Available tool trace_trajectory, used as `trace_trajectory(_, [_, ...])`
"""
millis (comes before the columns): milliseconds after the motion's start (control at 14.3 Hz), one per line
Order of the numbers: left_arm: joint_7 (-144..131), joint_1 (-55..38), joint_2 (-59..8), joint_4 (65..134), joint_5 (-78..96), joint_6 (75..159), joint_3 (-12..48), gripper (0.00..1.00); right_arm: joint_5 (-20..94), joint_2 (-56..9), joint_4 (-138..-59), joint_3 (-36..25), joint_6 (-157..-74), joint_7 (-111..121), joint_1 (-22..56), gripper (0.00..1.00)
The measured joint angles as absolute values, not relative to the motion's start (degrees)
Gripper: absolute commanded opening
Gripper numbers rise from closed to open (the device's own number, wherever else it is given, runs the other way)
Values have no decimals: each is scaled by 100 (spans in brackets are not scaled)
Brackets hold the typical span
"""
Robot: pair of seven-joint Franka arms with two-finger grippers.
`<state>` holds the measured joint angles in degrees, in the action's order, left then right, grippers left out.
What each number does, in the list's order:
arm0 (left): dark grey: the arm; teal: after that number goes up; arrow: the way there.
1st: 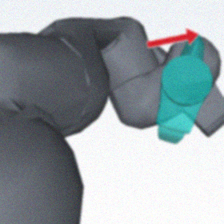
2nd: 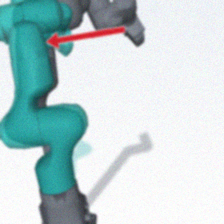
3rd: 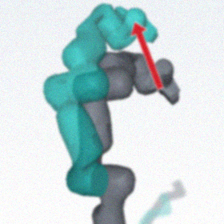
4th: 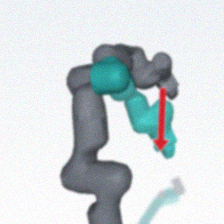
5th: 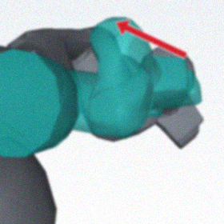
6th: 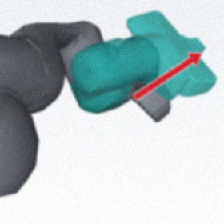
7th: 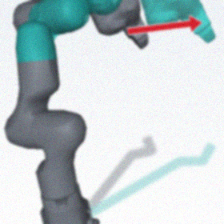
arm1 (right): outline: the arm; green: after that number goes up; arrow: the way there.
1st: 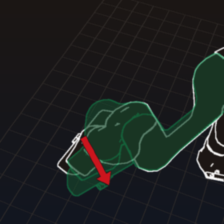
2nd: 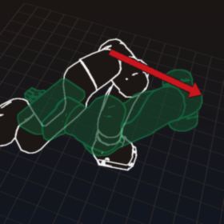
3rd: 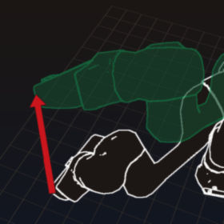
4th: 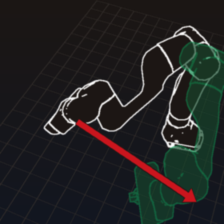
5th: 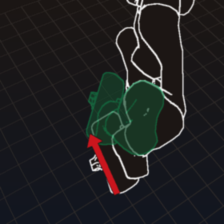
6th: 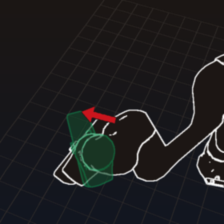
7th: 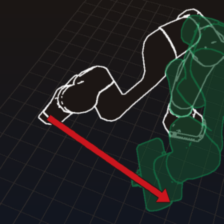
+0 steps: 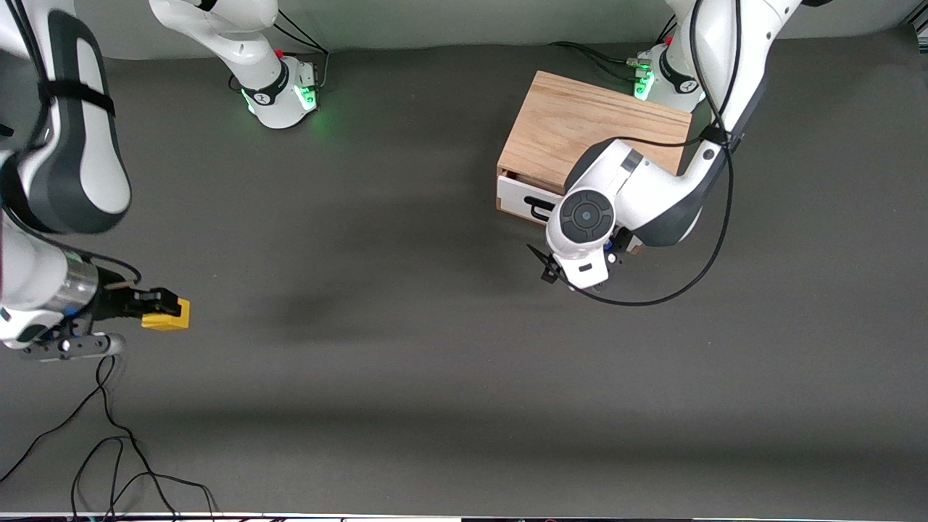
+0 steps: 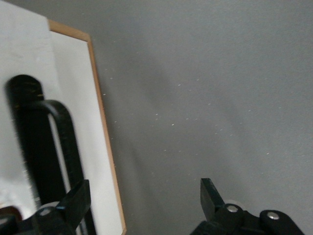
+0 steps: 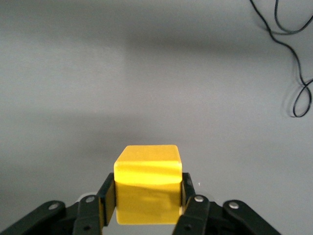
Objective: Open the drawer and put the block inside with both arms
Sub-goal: 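Close the right gripper on the yellow cube and lift it, then carry the cube toward the box while the left gripper pulls the drawer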
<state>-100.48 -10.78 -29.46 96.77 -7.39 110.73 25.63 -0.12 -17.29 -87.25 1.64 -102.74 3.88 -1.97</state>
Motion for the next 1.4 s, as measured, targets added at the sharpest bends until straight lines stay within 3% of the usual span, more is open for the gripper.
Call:
trace_trajectory(350, [-10059,-1088,-3154,9457,-783,11022,2569,100,57,-1410,-7989,219,-9248,377,-35,0])
trace_trajectory(560, [-10064,-1086,-3150,9160,-783,10407,2569,100,387,-1401,-7491,229,-8853,120,118,0])
trace_trajectory(1399, [-10215,-1091,-3269,9297,-772,10227,2576,100,439,-1622,-7193,278,-8557,-1112,611,0])
